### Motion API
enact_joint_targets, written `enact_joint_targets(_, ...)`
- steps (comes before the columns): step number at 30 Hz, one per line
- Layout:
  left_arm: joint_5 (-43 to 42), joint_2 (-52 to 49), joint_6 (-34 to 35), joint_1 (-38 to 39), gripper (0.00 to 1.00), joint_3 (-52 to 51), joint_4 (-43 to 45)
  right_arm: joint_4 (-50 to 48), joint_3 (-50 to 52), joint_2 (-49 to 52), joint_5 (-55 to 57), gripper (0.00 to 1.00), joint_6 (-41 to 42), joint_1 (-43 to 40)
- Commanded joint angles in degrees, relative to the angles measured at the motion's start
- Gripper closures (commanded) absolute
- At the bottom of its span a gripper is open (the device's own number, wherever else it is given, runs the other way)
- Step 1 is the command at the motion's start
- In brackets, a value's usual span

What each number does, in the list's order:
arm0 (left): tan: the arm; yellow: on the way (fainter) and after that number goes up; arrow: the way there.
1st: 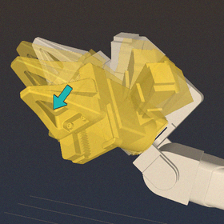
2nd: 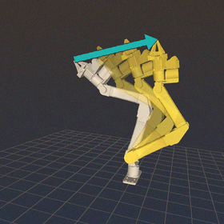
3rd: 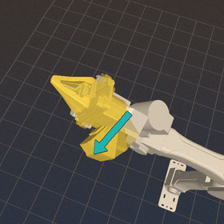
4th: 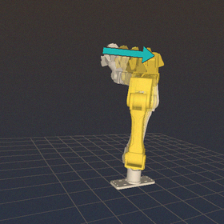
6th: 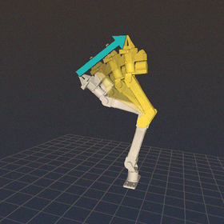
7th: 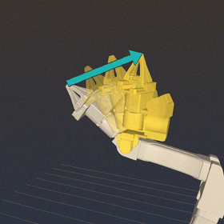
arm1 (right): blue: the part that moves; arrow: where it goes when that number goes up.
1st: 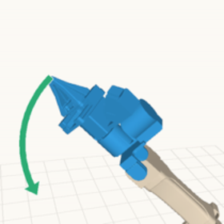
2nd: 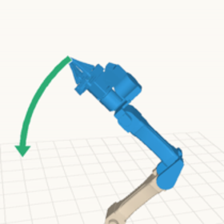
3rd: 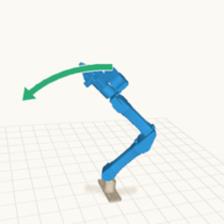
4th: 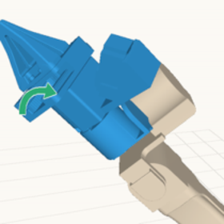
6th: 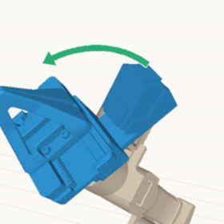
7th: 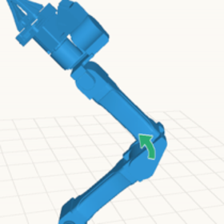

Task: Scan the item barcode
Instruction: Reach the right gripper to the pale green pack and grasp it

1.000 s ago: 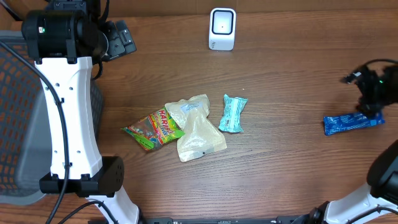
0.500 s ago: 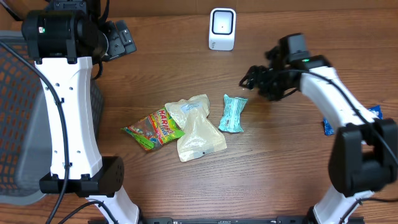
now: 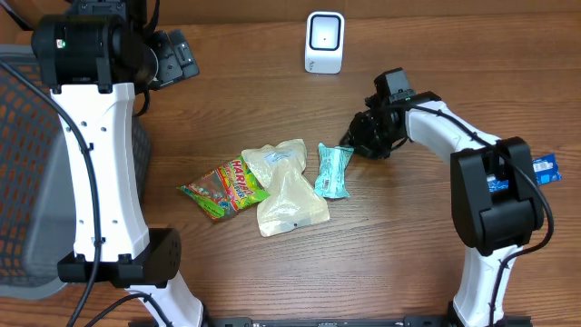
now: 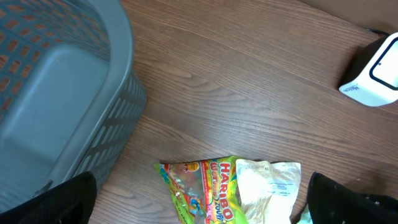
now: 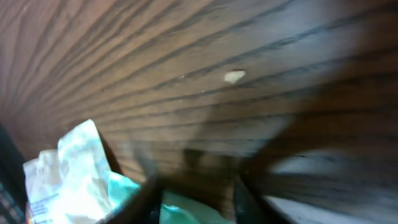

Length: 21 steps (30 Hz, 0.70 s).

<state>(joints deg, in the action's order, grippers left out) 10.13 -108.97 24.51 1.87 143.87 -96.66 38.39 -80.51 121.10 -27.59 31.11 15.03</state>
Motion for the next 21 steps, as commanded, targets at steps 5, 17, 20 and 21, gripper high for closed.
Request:
enact_joint_targets(5,0.76,0.66,0.81,0.02,0.00,0.66,0.02,2.03,-2.23,1.55,1.44,0.96,-3.96,-0.98)
enact_joint_targets(17,0.79,0.66,0.81,0.02,0.00,0.66,0.00,29.73,-14.12,0.79,19.10,0.96,-24.92,-4.83)
enact_joint_targets(20,0.76,0.66,0.81,0.02,0.00,0.66,0.00,36.11,-14.08,0.79,19.21,0.89,-23.39,-4.87)
enact_joint_targets(21,0.76,0.66,0.81,0.02,0.00,0.66,0.00,37.48,-14.08,0.79,19.21,0.61,-23.41,-4.87)
